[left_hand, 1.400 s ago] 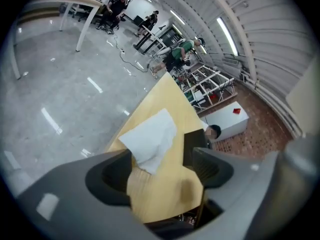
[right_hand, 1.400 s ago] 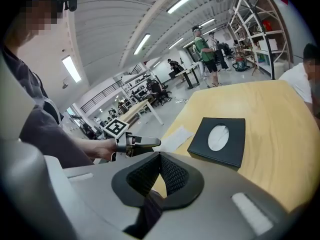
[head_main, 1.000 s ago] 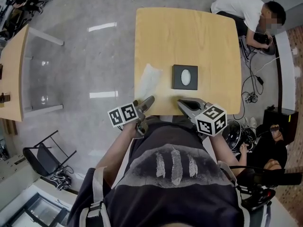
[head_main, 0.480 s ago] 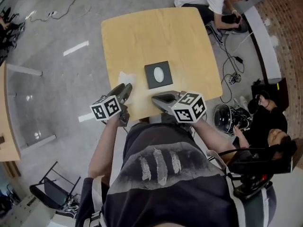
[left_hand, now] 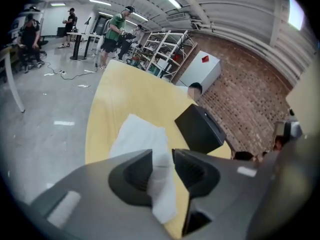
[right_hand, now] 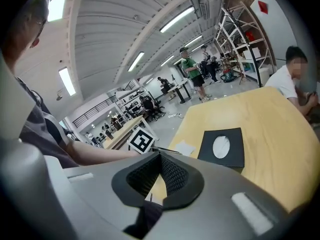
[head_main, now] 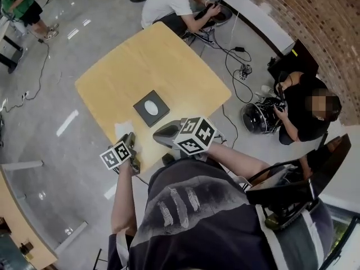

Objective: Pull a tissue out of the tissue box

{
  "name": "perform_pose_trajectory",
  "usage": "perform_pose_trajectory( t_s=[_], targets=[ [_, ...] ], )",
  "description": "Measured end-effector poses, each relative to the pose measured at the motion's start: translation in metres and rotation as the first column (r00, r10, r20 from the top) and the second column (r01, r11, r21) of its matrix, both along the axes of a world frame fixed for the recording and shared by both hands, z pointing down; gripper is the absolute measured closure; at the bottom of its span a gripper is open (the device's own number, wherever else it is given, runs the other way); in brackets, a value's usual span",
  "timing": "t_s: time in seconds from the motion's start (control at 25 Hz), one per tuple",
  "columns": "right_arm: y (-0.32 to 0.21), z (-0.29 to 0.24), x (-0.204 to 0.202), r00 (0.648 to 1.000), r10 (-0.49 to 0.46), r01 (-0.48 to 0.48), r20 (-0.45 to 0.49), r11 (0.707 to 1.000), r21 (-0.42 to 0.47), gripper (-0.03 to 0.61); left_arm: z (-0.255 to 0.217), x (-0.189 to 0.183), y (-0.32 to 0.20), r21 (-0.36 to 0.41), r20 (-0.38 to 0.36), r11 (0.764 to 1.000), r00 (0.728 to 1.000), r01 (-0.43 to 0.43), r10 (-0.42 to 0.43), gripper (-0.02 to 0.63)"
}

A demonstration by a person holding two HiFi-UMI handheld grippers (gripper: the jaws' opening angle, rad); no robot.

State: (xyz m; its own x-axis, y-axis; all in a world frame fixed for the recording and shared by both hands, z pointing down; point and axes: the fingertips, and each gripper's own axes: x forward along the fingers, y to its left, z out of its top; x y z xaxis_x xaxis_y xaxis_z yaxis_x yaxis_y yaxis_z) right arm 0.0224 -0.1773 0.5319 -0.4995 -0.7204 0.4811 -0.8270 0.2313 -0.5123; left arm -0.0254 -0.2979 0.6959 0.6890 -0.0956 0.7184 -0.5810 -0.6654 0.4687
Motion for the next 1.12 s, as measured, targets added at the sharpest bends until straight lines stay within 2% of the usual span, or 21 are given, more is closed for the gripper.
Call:
perform_pose_trajectory(
  t_s=[0.16, 0.28, 0.36, 0.56, 0.76, 0.92, 1.04, 1.12],
  targets=[
    [0.026, -0.005, -0.007, 1.0, 0.005, -0.005, -0.002, 1.0, 0.01, 0.58, -0.019, -0.002, 0.015, 0.004, -0.031, 1.0, 0.999, 0.01, -0.01, 0.41],
    [0.05, -0.006, 0.013, 0.998, 0.051, -0.051, -0.02, 0.999, 0.008, 0.58, -0.041, 0.027, 0.029, 0.015, -0.077, 0.999, 0.996, -0.042, 0.043, 0.393],
    [0.054, -0.003, 0.024, 0.998, 0.069, -0.069, -0.01, 0.998, 0.002, 0.58, -0.054, 0.035, 0.03, 0.021, -0.091, 0.999, 0.995, -0.044, 0.046, 0.39],
    [0.044, 0.007, 0.017, 0.998, 0.048, -0.048, 0.047, 0.999, -0.007, 0.58, -0.083, 0.011, 0.012, 0.056, -0.118, 0.998, 0.993, 0.033, -0.026, 0.39],
    [0.03, 0.004, 0.025, 0.996, -0.062, 0.06, 0.065, 0.998, 0.031, 0.58, -0.099, 0.001, 0.004, 0.078, -0.151, 0.986, 0.979, 0.148, -0.135, 0.39],
    [0.03, -0.001, 0.036, 0.99, -0.067, 0.06, 0.124, 0.996, 0.061, 0.58, -0.103, 0.0, 0.02, 0.106, -0.148, 0.984, 0.98, 0.146, -0.13, 0.391],
    [0.039, -0.013, 0.046, 0.98, -0.036, 0.021, 0.194, 0.996, 0.083, 0.58, -0.127, 0.008, 0.033, 0.18, -0.181, 0.977, 0.98, 0.117, -0.084, 0.431],
    [0.043, -0.024, 0.052, 0.968, -0.021, -0.007, 0.251, 0.994, 0.111, 0.58, -0.15, 0.013, 0.036, 0.262, -0.195, 0.961, 0.98, 0.093, -0.042, 0.455]
  ],
)
